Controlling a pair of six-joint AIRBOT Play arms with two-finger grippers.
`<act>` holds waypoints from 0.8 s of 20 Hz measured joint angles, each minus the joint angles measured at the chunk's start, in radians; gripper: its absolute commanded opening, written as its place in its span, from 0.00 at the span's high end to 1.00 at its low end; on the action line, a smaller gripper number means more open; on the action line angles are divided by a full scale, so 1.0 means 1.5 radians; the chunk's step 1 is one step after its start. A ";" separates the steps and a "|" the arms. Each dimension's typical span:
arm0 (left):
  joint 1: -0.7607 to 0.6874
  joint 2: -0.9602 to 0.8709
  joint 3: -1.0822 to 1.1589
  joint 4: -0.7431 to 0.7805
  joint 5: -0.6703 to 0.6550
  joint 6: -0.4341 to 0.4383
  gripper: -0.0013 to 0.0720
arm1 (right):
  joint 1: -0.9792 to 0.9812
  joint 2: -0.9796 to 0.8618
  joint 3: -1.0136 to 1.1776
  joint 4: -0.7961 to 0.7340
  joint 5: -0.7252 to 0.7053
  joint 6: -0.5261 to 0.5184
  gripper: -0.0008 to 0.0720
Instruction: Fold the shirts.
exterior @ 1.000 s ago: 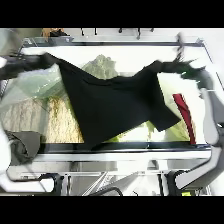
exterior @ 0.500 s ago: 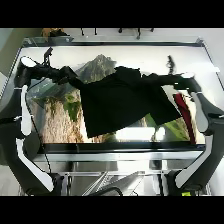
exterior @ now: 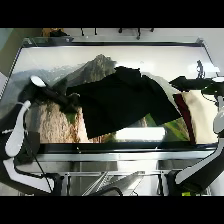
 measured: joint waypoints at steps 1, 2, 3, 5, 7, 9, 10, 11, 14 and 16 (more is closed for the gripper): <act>-0.014 0.024 -0.062 0.000 0.018 0.003 0.07 | -0.003 0.000 0.000 0.000 0.007 0.000 0.39; -0.027 0.047 -0.123 0.000 0.037 0.005 0.07 | -0.006 0.000 0.000 0.000 0.013 0.000 0.39; -0.037 0.067 -0.173 -0.001 0.056 0.007 0.07 | -0.008 0.000 0.000 0.000 0.018 0.000 0.39; -0.053 0.102 -0.258 -0.005 0.098 0.010 0.07 | -0.010 0.000 0.000 0.001 0.027 0.000 0.39; -0.065 0.128 -0.319 -0.017 0.140 0.012 0.07 | -0.010 0.000 0.000 0.005 0.036 0.000 0.39; -0.076 0.141 -0.359 -0.047 0.181 0.023 0.07 | -0.011 0.000 0.000 0.012 0.041 0.000 0.39; -0.084 0.142 -0.372 -0.069 0.198 0.032 0.07 | -0.011 0.000 0.000 0.014 0.043 0.000 0.39; -0.092 0.140 -0.379 -0.089 0.215 0.040 0.07 | -0.011 0.000 0.000 0.018 0.047 0.000 0.39; -0.117 0.125 -0.376 -0.115 0.272 0.063 0.58 | -0.011 0.000 0.000 0.027 0.056 -0.001 0.39; -0.126 0.114 -0.361 -0.105 0.309 0.077 0.96 | -0.011 0.001 0.000 0.030 0.064 -0.003 0.39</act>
